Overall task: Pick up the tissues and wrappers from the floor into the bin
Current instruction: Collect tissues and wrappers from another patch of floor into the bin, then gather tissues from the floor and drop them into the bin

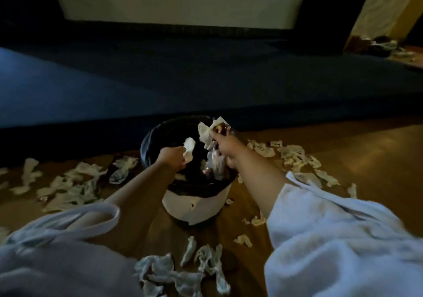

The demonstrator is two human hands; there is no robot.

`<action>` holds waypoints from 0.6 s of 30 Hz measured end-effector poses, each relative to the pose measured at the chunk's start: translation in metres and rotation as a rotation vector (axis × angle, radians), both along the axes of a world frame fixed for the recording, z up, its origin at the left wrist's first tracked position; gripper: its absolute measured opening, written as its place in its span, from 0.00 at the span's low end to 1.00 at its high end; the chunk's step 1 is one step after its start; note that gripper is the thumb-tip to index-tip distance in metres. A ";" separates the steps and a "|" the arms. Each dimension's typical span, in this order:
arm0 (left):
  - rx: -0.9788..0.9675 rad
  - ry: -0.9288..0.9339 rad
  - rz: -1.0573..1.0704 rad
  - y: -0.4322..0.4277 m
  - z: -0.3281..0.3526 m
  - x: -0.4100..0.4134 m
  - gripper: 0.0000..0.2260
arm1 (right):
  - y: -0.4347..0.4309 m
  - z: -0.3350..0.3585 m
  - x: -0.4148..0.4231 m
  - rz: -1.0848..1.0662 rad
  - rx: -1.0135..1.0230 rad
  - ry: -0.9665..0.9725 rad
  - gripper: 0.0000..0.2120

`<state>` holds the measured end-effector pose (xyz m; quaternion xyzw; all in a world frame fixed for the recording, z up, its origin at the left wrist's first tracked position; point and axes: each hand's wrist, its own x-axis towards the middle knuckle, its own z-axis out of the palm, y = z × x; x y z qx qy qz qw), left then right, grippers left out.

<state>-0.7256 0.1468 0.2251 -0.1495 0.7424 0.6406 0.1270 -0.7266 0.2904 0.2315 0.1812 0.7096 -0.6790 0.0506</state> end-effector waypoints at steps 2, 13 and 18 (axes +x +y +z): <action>0.093 -0.058 0.003 -0.004 0.000 -0.005 0.07 | -0.001 -0.010 -0.010 -0.003 -0.024 -0.030 0.34; -0.318 0.197 -0.161 -0.012 -0.001 0.009 0.24 | 0.011 -0.001 0.008 0.033 0.084 -0.081 0.25; -0.254 0.271 -0.259 0.000 0.023 0.047 0.19 | 0.034 0.018 0.061 0.042 0.181 -0.044 0.11</action>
